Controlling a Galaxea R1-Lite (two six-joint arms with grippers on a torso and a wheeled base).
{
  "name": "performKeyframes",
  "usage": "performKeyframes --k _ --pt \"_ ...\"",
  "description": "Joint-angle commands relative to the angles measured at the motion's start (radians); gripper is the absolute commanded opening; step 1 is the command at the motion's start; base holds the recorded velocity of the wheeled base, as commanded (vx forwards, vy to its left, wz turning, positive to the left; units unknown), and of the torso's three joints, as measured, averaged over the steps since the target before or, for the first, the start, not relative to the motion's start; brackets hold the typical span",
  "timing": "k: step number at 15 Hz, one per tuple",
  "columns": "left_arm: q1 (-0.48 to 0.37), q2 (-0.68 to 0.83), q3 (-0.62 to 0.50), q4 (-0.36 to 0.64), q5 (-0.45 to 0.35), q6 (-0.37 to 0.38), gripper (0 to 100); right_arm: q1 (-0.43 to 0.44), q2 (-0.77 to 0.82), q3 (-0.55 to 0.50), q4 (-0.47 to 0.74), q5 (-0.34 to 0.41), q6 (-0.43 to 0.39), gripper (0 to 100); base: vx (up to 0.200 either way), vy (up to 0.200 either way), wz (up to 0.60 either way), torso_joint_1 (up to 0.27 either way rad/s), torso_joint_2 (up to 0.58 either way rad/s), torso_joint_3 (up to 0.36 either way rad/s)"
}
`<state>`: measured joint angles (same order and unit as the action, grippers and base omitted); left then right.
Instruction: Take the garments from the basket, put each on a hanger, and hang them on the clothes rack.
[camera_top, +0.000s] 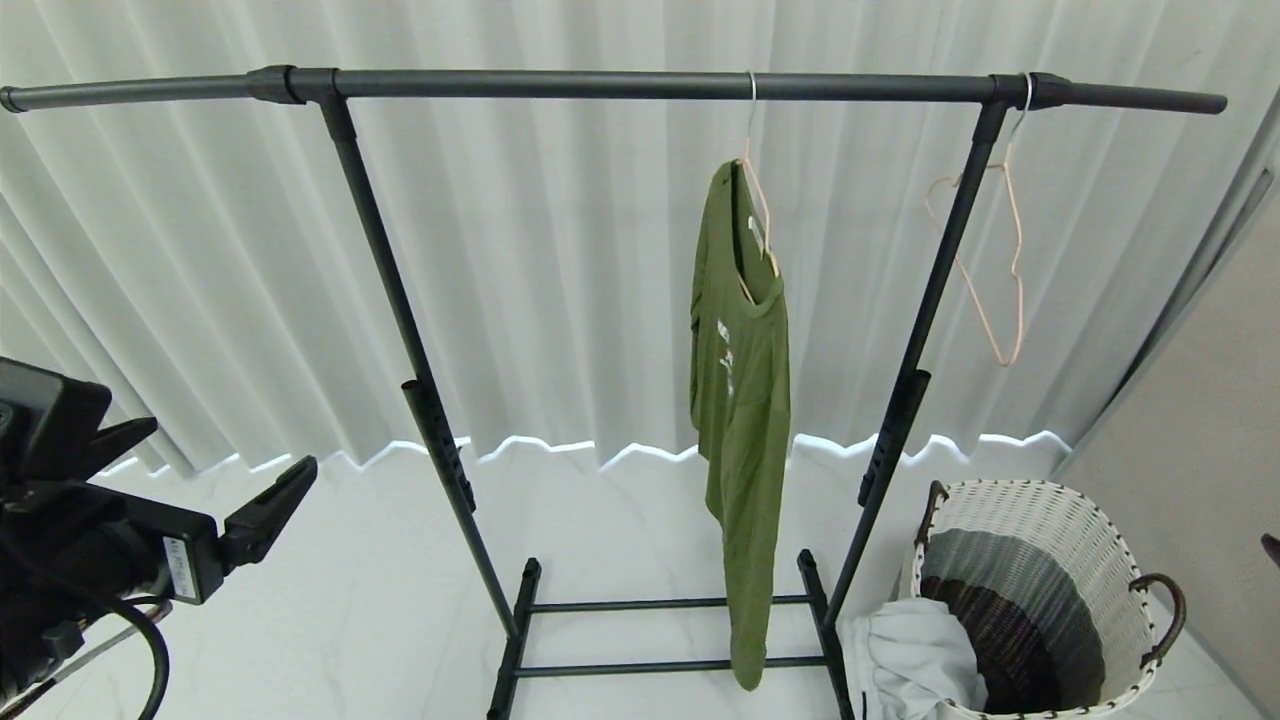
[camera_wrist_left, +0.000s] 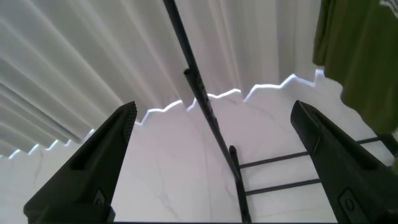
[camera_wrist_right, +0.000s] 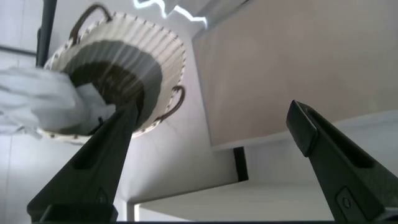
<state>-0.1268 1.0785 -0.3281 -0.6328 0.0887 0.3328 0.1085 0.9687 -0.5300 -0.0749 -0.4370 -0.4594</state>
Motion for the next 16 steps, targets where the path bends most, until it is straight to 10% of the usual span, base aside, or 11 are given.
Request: performKeyframes --k 1,16 --pt "-0.013 0.027 -0.002 -0.001 0.000 0.000 100 0.000 0.010 0.010 0.000 0.000 -0.001 100 0.000 0.000 0.00 -0.203 0.51 0.315" --pt "-0.091 0.087 0.006 -0.001 0.002 0.005 100 0.002 0.033 0.045 0.000 0.001 -0.028 100 0.027 0.000 0.00 -0.131 0.46 0.327"
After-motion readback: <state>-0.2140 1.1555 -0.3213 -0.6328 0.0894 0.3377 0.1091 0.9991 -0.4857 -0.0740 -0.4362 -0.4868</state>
